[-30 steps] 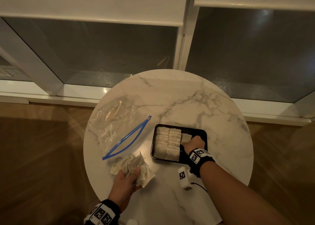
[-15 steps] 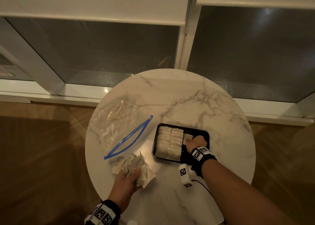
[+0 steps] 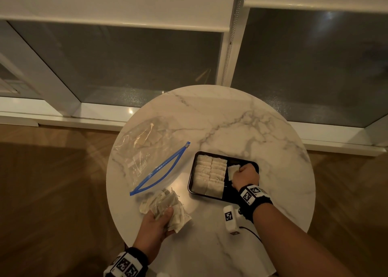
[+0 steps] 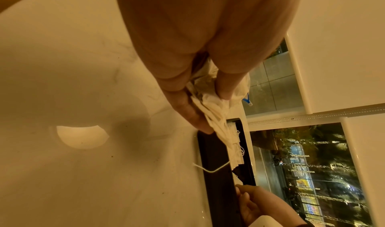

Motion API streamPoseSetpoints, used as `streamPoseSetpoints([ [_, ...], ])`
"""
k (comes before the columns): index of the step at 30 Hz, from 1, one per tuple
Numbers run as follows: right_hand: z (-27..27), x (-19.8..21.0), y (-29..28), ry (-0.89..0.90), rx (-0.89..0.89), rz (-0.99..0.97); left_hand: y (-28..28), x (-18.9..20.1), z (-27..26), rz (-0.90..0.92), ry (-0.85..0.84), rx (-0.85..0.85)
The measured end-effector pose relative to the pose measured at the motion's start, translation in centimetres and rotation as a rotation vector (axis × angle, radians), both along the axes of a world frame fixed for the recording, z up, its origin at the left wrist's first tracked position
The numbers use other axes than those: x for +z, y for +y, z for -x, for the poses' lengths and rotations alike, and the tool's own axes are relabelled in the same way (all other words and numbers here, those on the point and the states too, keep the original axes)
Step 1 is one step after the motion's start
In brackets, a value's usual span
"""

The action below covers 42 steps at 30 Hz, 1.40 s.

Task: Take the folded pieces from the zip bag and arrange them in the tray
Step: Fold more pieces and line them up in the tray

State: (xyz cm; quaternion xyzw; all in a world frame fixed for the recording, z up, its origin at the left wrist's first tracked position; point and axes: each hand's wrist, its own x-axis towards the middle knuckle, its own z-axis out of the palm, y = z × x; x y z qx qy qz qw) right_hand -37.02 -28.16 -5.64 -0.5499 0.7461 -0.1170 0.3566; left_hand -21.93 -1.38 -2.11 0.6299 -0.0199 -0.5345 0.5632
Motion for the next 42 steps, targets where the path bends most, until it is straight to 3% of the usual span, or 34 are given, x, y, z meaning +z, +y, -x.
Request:
streamPoseSetpoints([
  [7, 0.9, -1.3, 0.7, -0.141, -0.042, 0.047, 0.1, 0.1, 0.1, -0.009, 0.005, 0.0],
  [13, 1.0, 0.7, 1.2, -0.237, -0.066, 0.044, 0.3, 0.6, 0.3, 0.002, 0.007, -0.002],
  [23, 1.6, 2.4, 1.9, -0.113, 0.021, 0.143, 0.2, 0.7, 0.5, 0.008, 0.028, -0.004],
  [33, 0.8, 0.2, 1.6, -0.068, 0.088, 0.174, 0.1, 0.9, 0.3, 0.023, 0.036, 0.0],
  [42, 0.7, -0.1, 1.6, -0.093, -0.027, 0.241, 0.4, 0.4, -0.3, 0.014, 0.016, -0.006],
])
